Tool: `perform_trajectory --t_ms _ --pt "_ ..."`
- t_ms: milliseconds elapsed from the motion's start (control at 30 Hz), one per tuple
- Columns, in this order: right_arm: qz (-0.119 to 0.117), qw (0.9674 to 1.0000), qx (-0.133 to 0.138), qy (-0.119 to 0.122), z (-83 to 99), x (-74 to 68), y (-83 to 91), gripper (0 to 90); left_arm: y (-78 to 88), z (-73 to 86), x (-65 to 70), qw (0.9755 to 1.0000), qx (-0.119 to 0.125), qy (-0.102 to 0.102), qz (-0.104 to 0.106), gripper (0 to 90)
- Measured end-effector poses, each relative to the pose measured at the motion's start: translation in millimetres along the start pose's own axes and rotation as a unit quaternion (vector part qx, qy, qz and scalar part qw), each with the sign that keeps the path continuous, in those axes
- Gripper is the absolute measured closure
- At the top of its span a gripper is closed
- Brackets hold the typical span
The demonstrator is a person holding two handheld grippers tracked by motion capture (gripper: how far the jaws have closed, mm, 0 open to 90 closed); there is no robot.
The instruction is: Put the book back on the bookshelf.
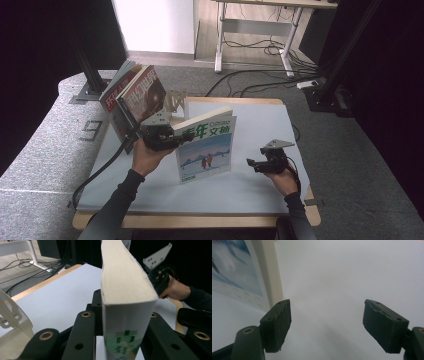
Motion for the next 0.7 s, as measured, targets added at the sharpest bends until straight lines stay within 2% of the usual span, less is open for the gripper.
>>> perform_trajectory --t_ms 167,333,500,700 --pt "0.009 0.9996 -0.025 -0.014 20.1 7.7 -6.0 15.1 -0.6 -0.3 -0.5 1.0 0.002 0.007 -0.001 73.9" --pt "0.027 0.9984 -0.043 -0.025 30.9 14.8 -11.6 12.4 -1.3 -1.5 -2.9 0.9998 0.002 0.017 -0.007 73.9" --pt "0.043 0.9968 -0.059 -0.031 40.8 21.8 -17.0 1.2 2.9 -4.6 -7.2 0.9997 0.003 0.02 -0.016 74.0" --pt "0.045 0.9972 -0.051 -0.031 43.0 21.0 -18.9 0.0 12.3 -8.7 -11.2 0.9993 0.007 0.023 -0.029 74.1"
Point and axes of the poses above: each handheld gripper's, and its own axes: y roughly backward along the jaws, z roughly out of its underside, x roughly to its right, the point moved 5 cm from there along -y, roughly forward along the jaws, and after that the axes turned 5 degrees about -z, right-handed, at the moved point
